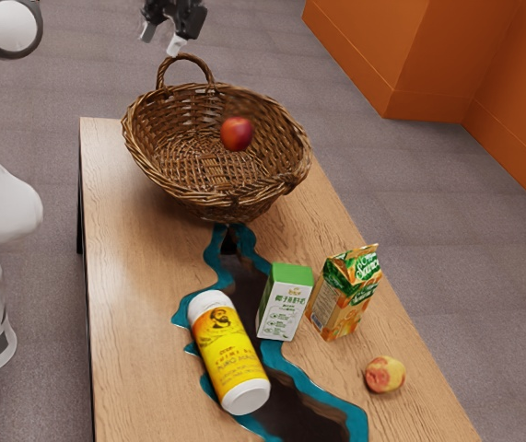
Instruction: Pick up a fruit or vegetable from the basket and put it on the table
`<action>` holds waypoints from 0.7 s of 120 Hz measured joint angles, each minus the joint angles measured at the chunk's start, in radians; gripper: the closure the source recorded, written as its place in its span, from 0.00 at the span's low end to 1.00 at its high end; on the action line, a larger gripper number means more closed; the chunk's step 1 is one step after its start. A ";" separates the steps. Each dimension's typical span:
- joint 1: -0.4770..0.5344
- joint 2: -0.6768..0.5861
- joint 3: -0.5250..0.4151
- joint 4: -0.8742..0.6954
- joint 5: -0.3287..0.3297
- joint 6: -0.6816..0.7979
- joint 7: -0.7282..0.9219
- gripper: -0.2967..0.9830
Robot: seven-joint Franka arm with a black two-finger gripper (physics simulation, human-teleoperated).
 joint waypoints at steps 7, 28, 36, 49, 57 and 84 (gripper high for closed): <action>-0.037 -0.007 0.052 -0.037 0.015 0.154 -0.013 0.24; -0.243 -0.018 -0.037 0.245 0.147 0.326 -0.051 0.24; -0.342 -0.015 -0.169 0.197 0.173 0.386 -0.065 0.25; -0.372 -0.017 -0.191 -0.122 0.172 0.549 -0.067 0.25; -0.377 -0.015 -0.176 -0.194 0.151 0.627 -0.068 0.25; -0.390 -0.056 0.238 -0.272 0.105 0.809 0.001 0.25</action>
